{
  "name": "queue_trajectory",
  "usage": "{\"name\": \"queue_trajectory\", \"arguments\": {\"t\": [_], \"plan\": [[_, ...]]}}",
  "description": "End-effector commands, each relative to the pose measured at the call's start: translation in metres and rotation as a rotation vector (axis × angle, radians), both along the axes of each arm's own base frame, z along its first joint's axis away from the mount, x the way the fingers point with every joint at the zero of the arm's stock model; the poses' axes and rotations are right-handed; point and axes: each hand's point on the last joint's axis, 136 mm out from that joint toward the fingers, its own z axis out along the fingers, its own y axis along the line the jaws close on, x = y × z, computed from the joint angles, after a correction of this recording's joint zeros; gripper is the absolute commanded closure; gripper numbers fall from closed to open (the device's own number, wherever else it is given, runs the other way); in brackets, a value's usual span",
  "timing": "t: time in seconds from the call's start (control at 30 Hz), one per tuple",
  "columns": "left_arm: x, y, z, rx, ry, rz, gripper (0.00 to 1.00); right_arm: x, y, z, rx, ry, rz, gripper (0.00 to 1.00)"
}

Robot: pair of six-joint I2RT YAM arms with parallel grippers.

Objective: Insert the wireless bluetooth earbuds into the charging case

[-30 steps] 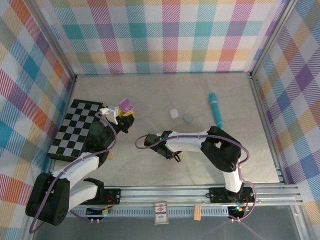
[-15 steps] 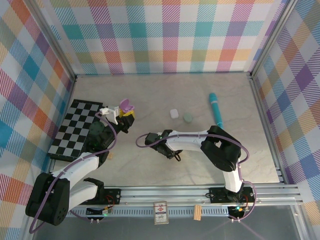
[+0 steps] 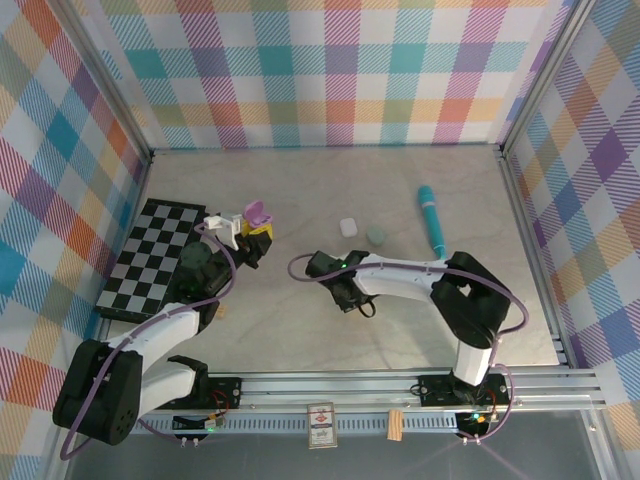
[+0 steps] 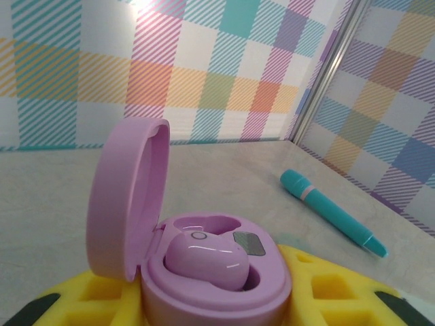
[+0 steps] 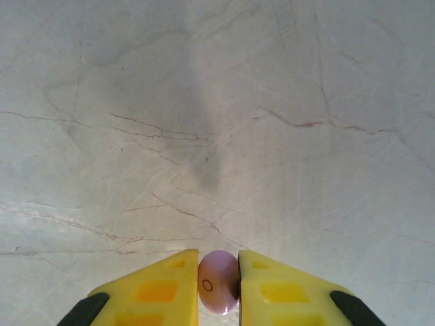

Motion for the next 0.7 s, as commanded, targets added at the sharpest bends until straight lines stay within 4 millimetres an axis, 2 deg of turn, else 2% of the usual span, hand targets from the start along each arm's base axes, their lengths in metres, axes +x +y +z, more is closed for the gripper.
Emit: {"name": "queue_trajectory", "arguments": {"t": [0.0, 0.13, 0.3, 0.43, 0.67], "plan": [[0.0, -0.002, 0.015, -0.025, -0.041, -0.025, 0.7, -0.009, 0.015, 0.001, 0.174, 0.09, -0.041, 0.81], [-0.006, -0.01, 0.013, 0.007, -0.056, -0.069, 0.7, -0.007, 0.015, 0.012, 0.277, 0.107, -0.074, 0.81], [-0.033, -0.048, 0.012, 0.099, -0.131, -0.277, 0.7, -0.004, 0.013, 0.037, 0.396, 0.102, -0.104, 0.81], [-0.046, -0.072, 0.008, 0.128, -0.137, -0.403, 0.7, -0.001, 0.01, 0.065, 0.505, 0.093, -0.125, 0.81], [-0.068, -0.111, 0.004, 0.15, -0.134, -0.628, 0.71, 0.0, 0.016, 0.129, 0.734, 0.065, -0.089, 0.81]]}}
